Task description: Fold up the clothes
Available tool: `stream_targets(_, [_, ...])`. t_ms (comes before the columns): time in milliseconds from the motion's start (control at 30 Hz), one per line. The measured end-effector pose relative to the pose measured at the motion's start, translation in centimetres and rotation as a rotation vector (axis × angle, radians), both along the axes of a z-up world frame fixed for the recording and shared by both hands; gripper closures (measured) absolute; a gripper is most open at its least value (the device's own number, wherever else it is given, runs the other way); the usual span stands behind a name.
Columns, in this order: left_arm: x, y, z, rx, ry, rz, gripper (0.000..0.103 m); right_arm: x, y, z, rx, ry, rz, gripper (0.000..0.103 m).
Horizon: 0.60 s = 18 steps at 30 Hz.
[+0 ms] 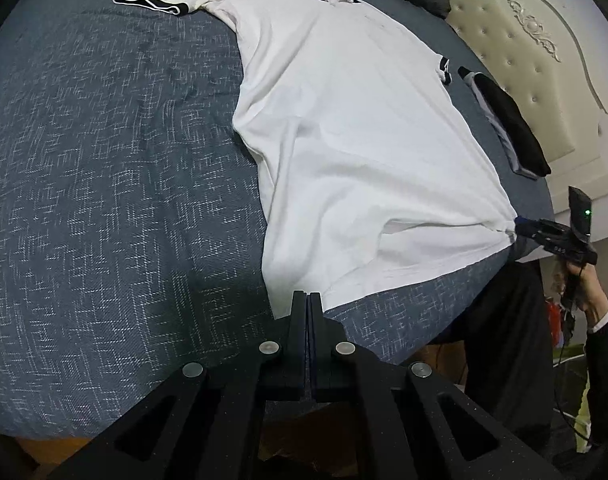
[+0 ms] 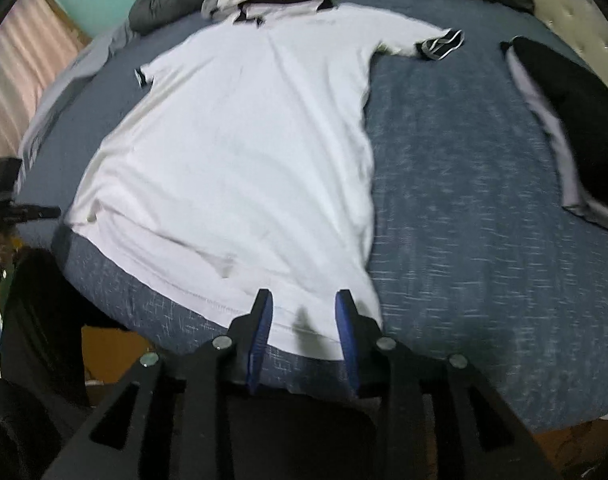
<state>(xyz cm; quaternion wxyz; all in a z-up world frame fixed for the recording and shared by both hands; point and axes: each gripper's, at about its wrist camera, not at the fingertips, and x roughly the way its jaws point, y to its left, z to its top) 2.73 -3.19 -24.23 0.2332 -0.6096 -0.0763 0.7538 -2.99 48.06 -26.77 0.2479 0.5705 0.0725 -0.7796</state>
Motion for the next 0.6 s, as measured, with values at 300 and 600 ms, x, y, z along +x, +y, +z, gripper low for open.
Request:
stream_targets(300, [-0.3, -1.1, 0.0, 0.003, -0.001, 0.018, 0.103, -0.4, 0.2, -2.2, 0.028, -0.060, -0.003, 0.095])
stream_targets(600, [-0.4, -1.0, 0.3, 0.019, 0.001, 0.016, 0.103, 0.5, 2.9, 0.7, -0.120, -0.016, -0.056, 0.101])
